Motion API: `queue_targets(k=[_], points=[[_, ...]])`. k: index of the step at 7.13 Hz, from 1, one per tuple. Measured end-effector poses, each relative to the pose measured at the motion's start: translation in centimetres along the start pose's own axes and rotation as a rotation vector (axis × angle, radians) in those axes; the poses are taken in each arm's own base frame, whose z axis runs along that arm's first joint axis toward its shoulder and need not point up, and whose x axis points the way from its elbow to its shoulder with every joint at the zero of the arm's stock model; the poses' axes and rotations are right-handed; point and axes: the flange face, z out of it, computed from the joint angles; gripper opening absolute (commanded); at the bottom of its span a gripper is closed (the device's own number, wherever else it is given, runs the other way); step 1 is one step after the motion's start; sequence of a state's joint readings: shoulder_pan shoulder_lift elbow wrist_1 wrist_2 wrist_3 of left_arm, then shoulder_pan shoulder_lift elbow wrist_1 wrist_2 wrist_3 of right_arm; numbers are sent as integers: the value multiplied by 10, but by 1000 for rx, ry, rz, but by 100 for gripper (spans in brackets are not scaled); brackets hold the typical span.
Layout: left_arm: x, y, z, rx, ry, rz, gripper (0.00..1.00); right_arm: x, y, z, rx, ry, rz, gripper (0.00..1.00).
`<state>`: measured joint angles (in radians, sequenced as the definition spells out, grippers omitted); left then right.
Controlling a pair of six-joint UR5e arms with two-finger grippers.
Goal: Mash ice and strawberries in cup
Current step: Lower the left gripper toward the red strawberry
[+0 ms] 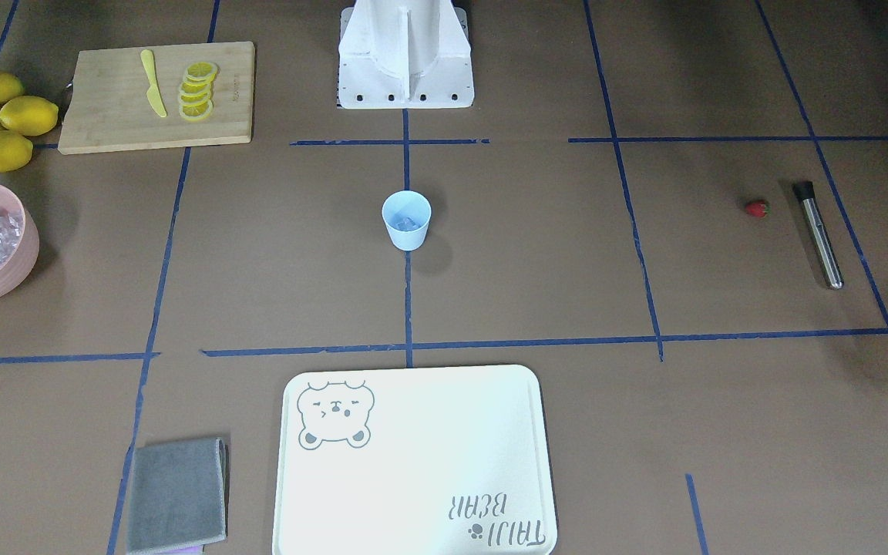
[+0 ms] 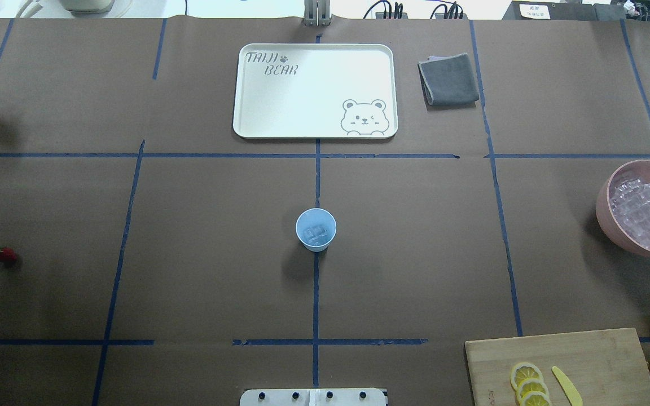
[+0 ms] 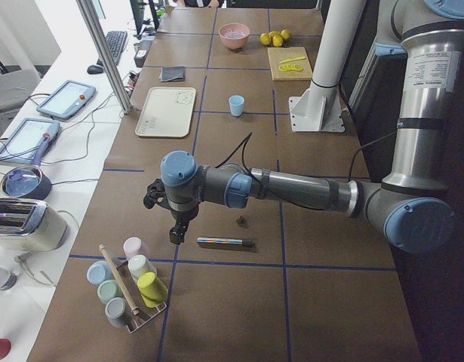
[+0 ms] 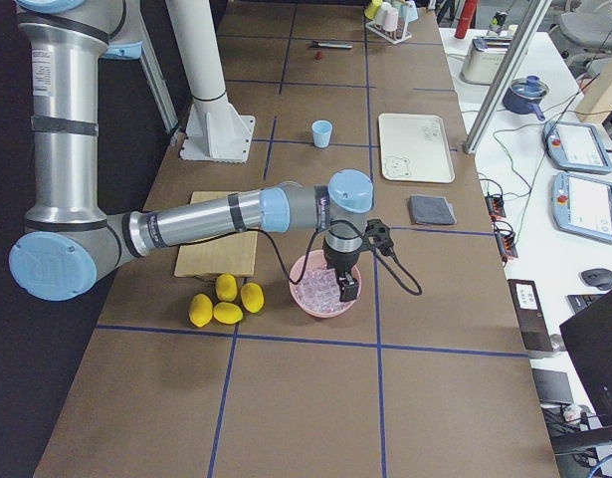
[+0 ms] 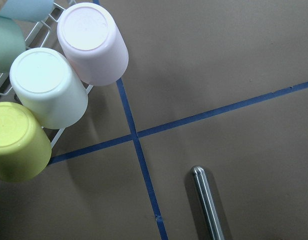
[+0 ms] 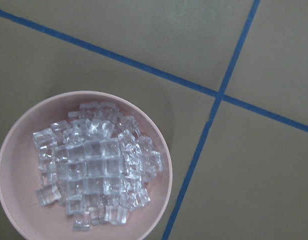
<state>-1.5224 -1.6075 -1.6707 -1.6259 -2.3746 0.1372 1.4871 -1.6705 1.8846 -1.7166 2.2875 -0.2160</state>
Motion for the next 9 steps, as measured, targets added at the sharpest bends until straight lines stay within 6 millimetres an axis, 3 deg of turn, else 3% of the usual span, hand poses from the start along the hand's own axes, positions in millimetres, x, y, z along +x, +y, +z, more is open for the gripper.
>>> queue_targets(k=[1,3,6,9], points=[[7,-3,4,-4,4,12,100,13,22,1,1,-23,34,100],[38,-3,29,22,18,-38,100,19,36,2,1,-36,57,100],[91,38,97,71,34,-122,100,19,38,3,0,-38,62,100],[119,69,133,73,27,-153,100,20,41,5,-4,-40,66,100]])
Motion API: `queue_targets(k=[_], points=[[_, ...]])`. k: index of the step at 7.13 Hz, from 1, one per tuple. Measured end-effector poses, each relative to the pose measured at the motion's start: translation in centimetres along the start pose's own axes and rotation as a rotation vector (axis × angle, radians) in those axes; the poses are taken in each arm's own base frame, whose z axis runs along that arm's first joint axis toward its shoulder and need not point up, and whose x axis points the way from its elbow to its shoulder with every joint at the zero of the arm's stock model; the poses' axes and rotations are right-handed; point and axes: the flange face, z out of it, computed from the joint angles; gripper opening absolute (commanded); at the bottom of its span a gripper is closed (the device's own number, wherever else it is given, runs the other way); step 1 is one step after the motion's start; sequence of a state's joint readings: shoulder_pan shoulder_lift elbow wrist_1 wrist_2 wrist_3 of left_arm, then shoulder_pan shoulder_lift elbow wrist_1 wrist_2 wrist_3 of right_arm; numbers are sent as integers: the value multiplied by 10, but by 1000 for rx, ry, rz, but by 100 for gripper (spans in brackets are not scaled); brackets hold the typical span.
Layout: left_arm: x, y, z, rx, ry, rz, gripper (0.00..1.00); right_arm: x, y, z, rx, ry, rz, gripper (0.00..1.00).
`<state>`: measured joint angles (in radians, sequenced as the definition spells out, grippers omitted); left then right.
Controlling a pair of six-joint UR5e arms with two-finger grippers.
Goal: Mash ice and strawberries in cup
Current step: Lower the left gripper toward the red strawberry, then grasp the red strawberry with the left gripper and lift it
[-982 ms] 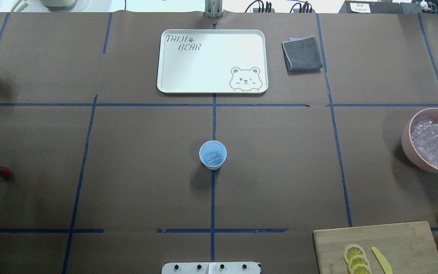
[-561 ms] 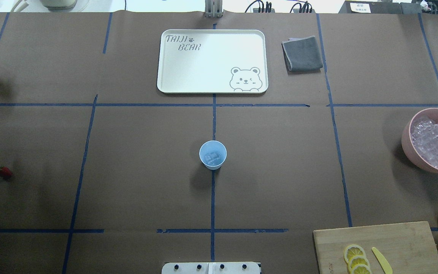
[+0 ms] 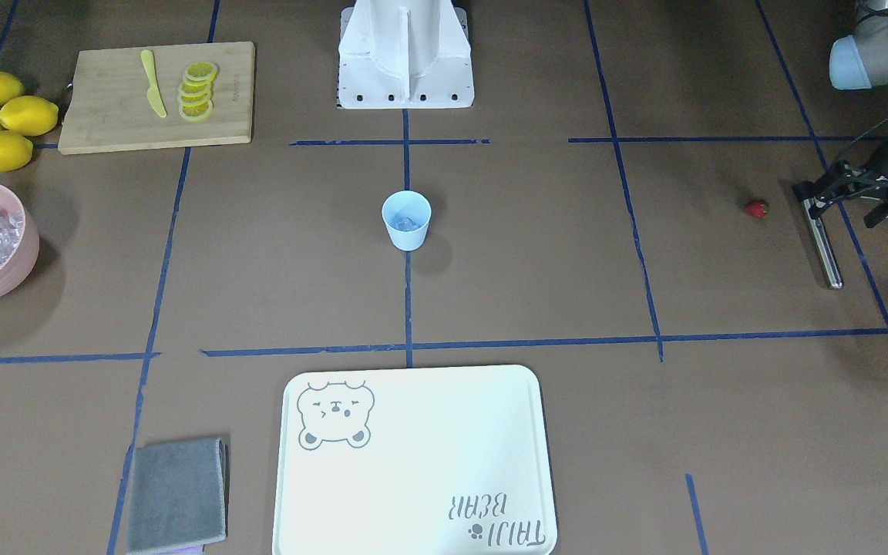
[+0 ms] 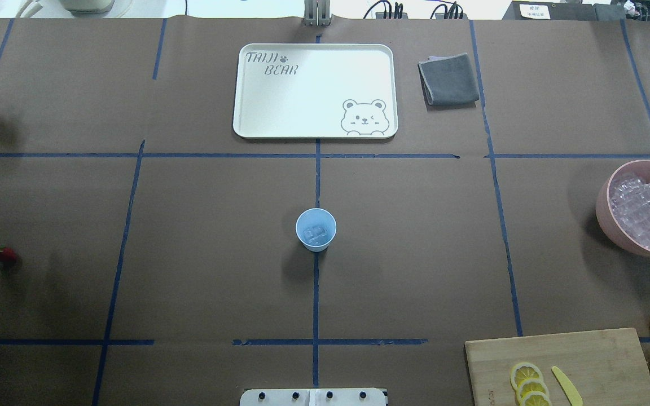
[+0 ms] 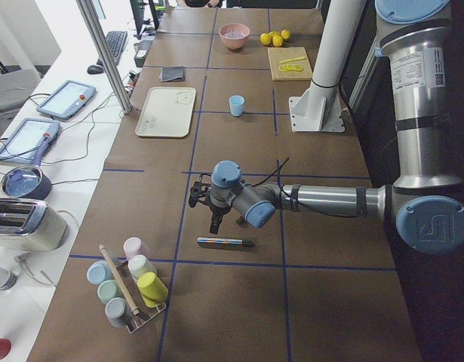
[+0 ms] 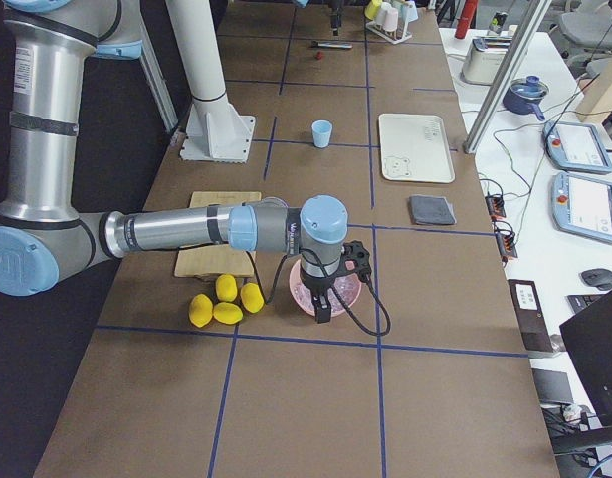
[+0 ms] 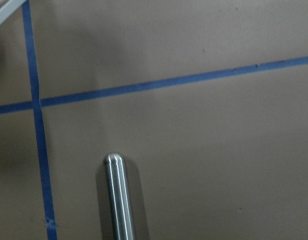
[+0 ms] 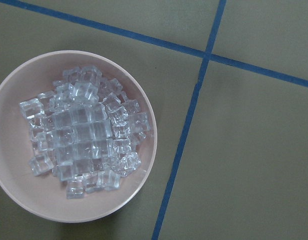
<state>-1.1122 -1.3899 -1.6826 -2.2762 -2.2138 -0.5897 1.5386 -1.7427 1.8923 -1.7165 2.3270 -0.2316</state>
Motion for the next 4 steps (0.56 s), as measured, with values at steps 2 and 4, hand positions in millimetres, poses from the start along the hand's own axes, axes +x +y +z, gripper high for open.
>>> queue_targets(k=[2,4], points=[[33,14,29,2,-9,-18,100,0,2,1,-3,-1,2,100],[55,28,53,-23,-13,-8,100,1,3,2,-4,-1,4,100]])
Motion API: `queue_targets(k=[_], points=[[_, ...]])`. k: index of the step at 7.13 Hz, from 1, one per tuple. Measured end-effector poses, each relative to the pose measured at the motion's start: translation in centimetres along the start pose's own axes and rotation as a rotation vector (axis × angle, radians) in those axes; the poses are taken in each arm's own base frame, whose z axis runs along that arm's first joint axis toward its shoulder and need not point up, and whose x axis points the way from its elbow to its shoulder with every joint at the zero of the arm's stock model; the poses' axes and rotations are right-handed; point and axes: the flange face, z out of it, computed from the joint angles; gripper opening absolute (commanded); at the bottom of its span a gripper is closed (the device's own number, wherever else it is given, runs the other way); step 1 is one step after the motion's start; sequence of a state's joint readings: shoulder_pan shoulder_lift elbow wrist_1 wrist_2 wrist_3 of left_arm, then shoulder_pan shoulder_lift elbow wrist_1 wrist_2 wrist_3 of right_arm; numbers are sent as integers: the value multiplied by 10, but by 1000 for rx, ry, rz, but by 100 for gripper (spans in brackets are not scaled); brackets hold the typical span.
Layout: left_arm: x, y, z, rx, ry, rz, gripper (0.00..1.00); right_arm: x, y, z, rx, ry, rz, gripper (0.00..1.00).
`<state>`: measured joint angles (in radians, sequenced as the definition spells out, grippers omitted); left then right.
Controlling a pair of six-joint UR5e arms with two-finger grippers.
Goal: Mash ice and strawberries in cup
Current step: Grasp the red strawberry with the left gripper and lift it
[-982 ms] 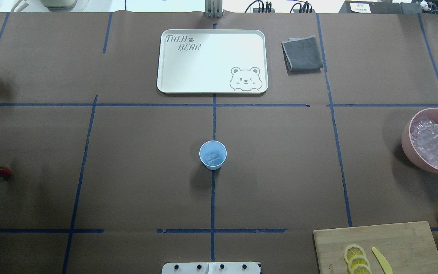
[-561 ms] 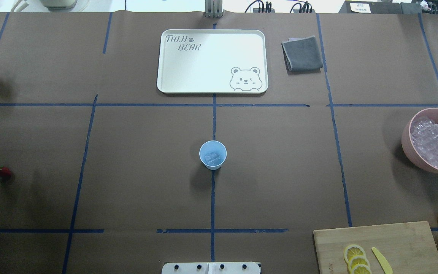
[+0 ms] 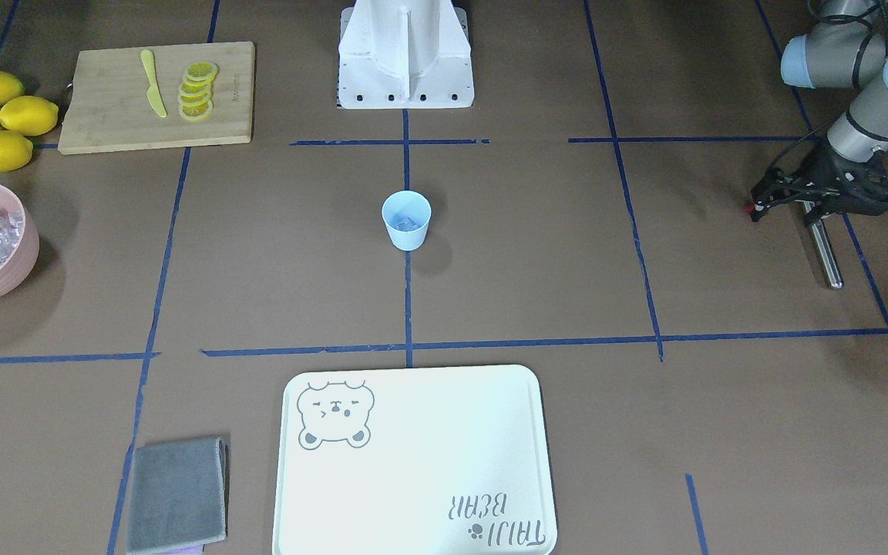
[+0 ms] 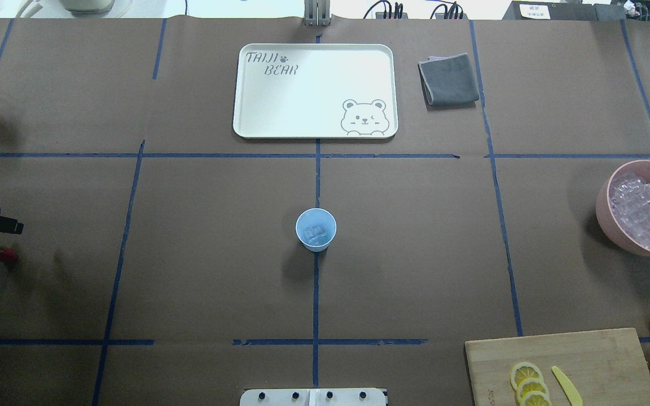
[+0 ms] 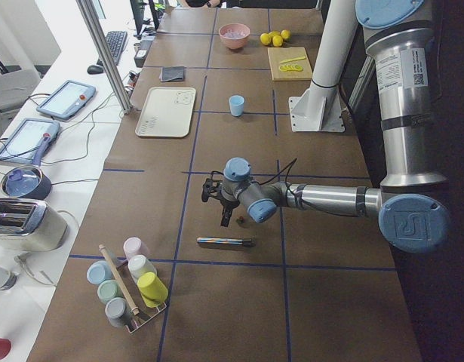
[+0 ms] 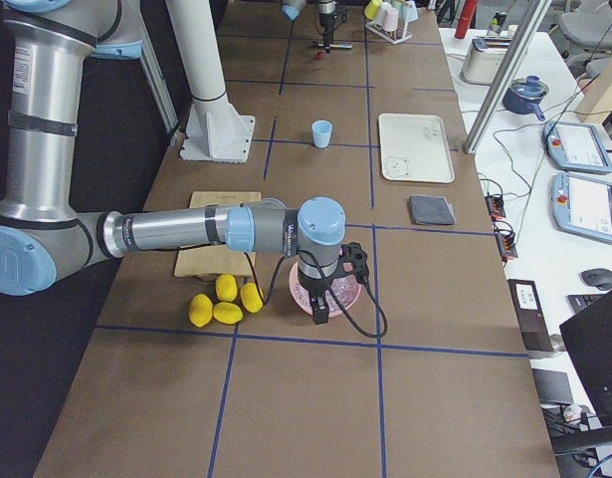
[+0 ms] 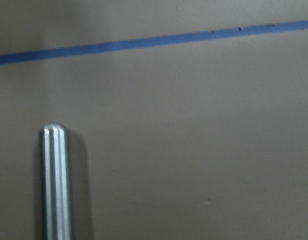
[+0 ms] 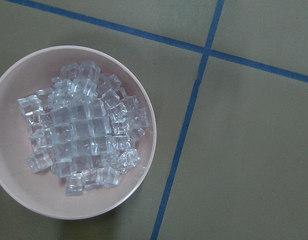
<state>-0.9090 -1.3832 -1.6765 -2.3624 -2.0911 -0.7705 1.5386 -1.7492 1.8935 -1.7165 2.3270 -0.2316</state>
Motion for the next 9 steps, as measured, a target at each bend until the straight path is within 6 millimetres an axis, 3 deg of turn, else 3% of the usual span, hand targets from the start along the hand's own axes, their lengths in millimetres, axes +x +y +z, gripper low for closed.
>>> queue_targets(k=[2,4,7,8,9], points=[[5,11,13,-30,-4,15,98,0,0,0,0,0,0,100],[-3,23,16,-50,-15,17,96,0,1,1,-1,0,1,100],[-4,32,19,-64,-14,25,25,1,1,1,-2,-1,2,100],[-4,32,19,-66,-13,26,8,1,1,1,-2,-1,1,100],[-4,33,19,-66,-13,26,1,1,1,1,-2,-1,1,100]])
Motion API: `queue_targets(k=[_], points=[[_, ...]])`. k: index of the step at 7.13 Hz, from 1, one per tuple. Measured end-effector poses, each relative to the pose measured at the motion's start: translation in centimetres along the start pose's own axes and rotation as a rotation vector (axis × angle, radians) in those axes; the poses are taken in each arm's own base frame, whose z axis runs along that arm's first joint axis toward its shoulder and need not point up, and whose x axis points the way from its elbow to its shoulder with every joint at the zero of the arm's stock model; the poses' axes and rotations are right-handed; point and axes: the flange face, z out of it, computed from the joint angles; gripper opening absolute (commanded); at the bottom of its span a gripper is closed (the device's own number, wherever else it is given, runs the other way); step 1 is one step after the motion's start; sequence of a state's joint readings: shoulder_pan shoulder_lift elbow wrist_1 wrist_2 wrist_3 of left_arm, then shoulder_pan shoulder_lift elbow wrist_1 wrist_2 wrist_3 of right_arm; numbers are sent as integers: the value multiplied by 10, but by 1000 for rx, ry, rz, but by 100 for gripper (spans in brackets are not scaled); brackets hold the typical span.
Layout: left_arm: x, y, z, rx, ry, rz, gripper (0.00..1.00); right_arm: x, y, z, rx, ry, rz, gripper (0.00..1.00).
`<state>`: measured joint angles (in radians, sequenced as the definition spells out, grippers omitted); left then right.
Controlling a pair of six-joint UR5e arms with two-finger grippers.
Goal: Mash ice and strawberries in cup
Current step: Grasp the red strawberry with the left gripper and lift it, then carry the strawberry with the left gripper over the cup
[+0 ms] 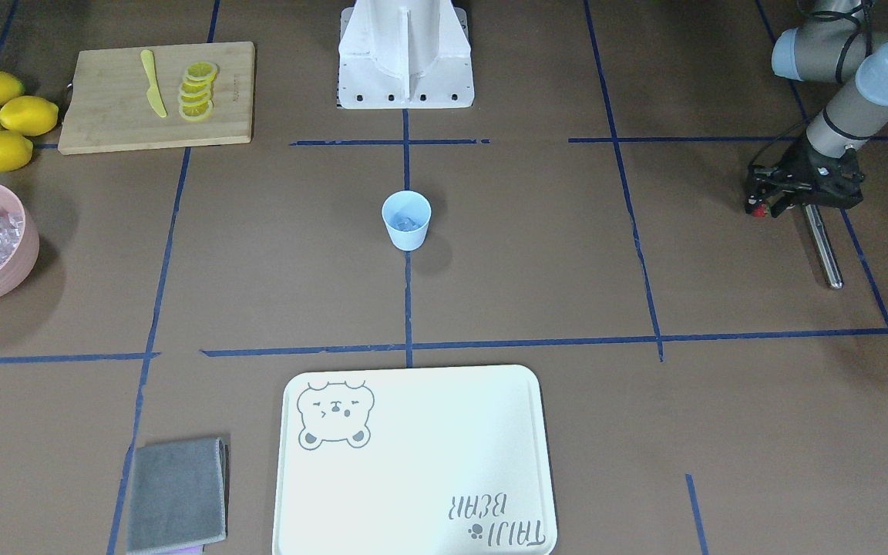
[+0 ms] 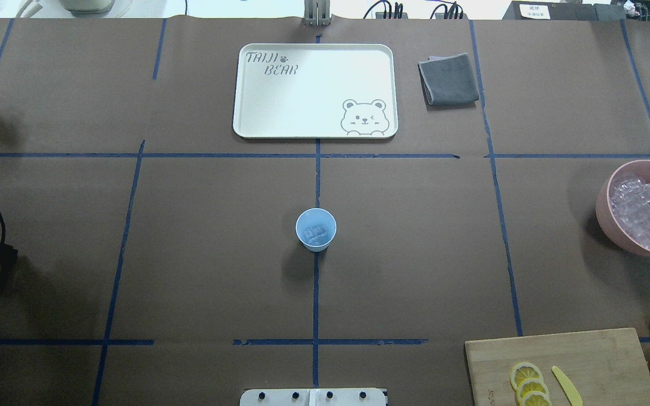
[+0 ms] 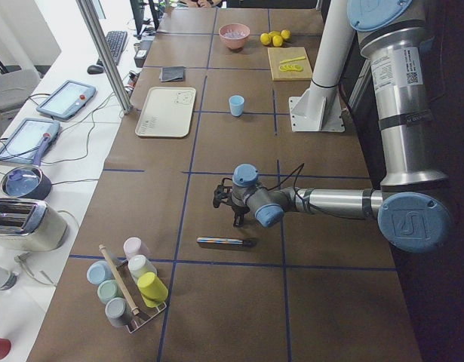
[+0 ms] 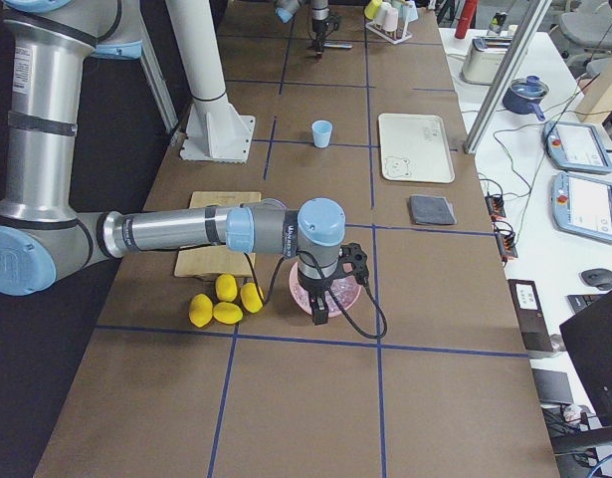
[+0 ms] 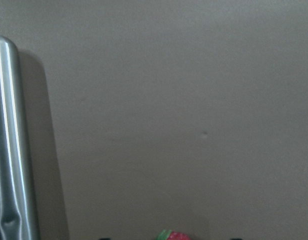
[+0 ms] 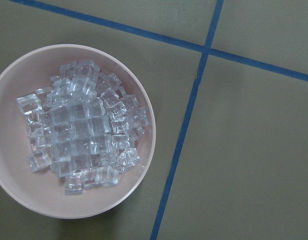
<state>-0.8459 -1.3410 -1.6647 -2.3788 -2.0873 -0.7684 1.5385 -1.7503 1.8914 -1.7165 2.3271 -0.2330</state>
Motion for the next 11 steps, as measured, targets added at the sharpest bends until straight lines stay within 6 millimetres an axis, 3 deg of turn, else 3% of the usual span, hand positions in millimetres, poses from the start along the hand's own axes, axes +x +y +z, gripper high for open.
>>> queue_targets(k=[3,6,8,11], points=[[9,-3,-7,14,13,12,0,0,0,0,0,0,1,100],[42,-27,-28,46,38,15,0,0,0,0,1,0,0,100],[101,-66,-63,40,26,-8,0,-1,0,-1,1,0,0,100],[241,-149,-134,28,17,-146,0,0,0,0,-1,-1,3,100]])
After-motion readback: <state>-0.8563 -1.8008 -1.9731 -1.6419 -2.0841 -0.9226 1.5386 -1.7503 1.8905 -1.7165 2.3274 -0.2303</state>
